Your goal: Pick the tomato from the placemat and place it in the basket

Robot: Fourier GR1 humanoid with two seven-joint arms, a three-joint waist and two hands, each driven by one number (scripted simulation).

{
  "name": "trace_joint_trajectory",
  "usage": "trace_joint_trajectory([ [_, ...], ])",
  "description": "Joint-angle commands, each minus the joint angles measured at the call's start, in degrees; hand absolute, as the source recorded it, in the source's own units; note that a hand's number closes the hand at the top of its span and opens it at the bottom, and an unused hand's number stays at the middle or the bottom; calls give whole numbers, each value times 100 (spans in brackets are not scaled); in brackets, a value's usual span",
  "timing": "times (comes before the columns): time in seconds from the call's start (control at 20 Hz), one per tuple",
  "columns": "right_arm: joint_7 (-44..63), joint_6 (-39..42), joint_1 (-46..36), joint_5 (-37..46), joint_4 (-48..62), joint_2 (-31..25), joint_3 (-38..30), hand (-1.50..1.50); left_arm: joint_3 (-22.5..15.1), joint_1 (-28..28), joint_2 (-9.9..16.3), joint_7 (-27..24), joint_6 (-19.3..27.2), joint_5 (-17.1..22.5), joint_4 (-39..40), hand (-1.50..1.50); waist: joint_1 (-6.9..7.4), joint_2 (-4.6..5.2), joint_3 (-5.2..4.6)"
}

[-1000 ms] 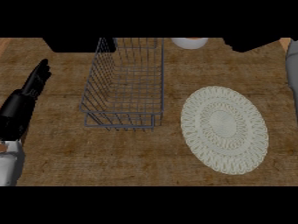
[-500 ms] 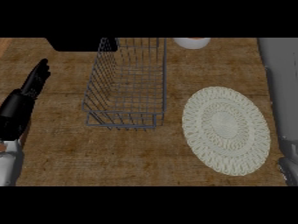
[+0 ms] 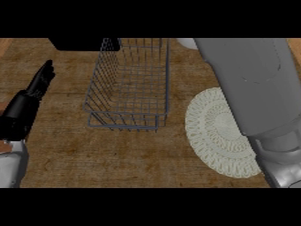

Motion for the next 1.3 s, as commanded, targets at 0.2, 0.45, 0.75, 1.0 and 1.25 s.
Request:
trace_joint_trajectory([
  [0.2, 405, 144, -39, 135, 681, 395, 266, 150, -70, 322, -32, 138, -77, 12, -429, 0, -2, -17, 6],
  [0.45, 495, 644, -176, 710, 931, 85, 848, 150, -24, 9, -88, 135, 81, -79, -92, 0, -64, -13, 5],
  [0.75, 28, 980, -316, 1125, 1369, 21, 1285, 150, -71, -34, -174, -79, 162, -187, 110, 0, -48, 15, 2],
  [1.0, 326, 1432, -395, 562, 1283, 167, 674, -150, 43, 348, -74, 31, -43, 13, -318, 0, -25, -14, 6],
  [1.25, 86, 947, -299, 504, 1447, 381, 427, -150, -54, 127, -155, -70, 100, -196, -69, 0, -35, 4, 5],
])
